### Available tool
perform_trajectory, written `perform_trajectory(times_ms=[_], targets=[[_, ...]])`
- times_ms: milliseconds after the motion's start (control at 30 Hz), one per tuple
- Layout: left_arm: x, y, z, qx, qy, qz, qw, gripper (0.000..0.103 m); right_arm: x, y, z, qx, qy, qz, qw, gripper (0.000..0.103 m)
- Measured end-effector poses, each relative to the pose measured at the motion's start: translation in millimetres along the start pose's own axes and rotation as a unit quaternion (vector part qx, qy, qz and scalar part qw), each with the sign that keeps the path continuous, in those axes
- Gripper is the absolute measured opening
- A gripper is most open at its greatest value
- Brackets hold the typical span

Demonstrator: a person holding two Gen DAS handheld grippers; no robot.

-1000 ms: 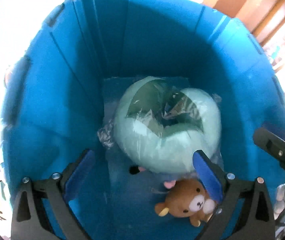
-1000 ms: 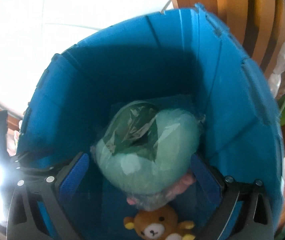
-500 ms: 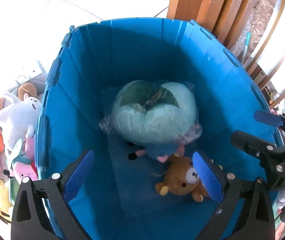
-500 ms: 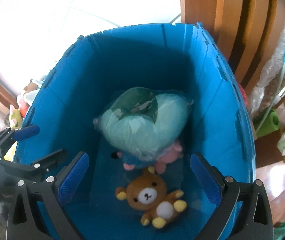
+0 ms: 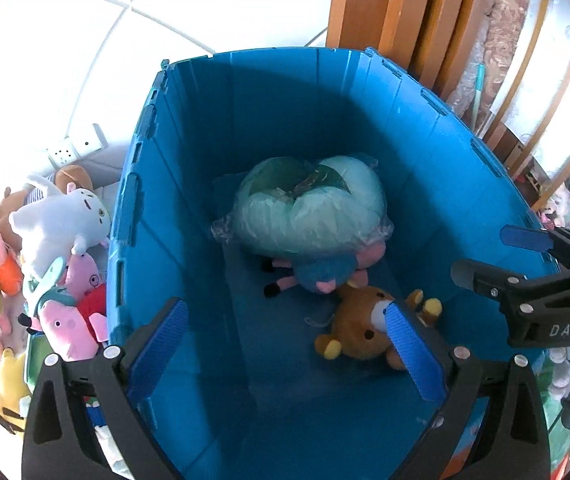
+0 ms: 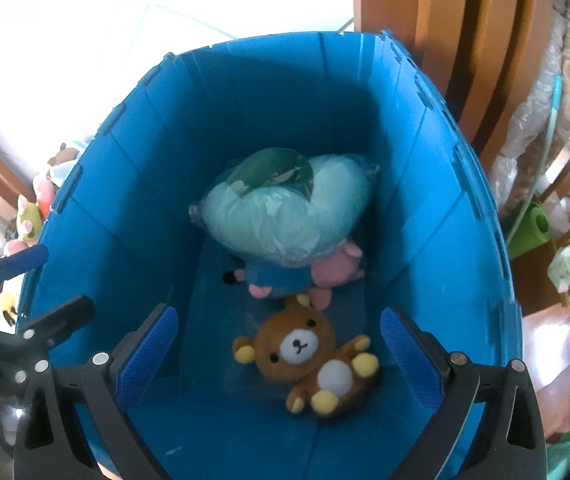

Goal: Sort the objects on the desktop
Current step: 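Raise both tools out of the crate toward the toy pile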

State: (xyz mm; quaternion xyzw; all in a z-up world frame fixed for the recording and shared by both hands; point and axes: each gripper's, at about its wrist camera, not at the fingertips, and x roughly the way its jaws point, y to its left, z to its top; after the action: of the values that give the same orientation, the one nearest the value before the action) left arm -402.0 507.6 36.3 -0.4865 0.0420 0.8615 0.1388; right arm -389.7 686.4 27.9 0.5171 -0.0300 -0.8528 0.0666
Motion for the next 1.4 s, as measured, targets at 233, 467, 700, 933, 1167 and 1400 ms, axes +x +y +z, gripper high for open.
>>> perform_trajectory(times_ms=[233, 467, 700, 933, 1167, 1400], targets=[[-25, 6, -24, 0.021, -0.014, -0.014, 0.9996, 0.101, -20, 16, -29, 0.019, -0.009, -0.02, 1.0, 0.103], [-50, 17, -54, 0.035, -0.032, -0.02, 0.9987, 0.101, -45, 38, -63, 0.039, -0.03, -0.039, 0.998, 0.103], [-75, 27, -82, 0.048, -0.049, -0.024, 0.9973, 0.101, -55, 58, -92, 0.041, -0.041, -0.046, 0.997, 0.103], [-90, 44, -105, 0.019, -0.078, -0.004, 0.9968, 0.101, -66, 77, -106, 0.009, -0.074, -0.029, 0.997, 0.103], [-91, 68, -133, -0.022, -0.078, 0.024, 0.9964, 0.101, -68, 113, -114, -0.04, -0.089, 0.003, 0.995, 0.103], [-96, 105, -156, -0.06, -0.071, 0.057, 0.9941, 0.101, -53, 159, -116, -0.091, -0.085, 0.025, 0.992, 0.103]])
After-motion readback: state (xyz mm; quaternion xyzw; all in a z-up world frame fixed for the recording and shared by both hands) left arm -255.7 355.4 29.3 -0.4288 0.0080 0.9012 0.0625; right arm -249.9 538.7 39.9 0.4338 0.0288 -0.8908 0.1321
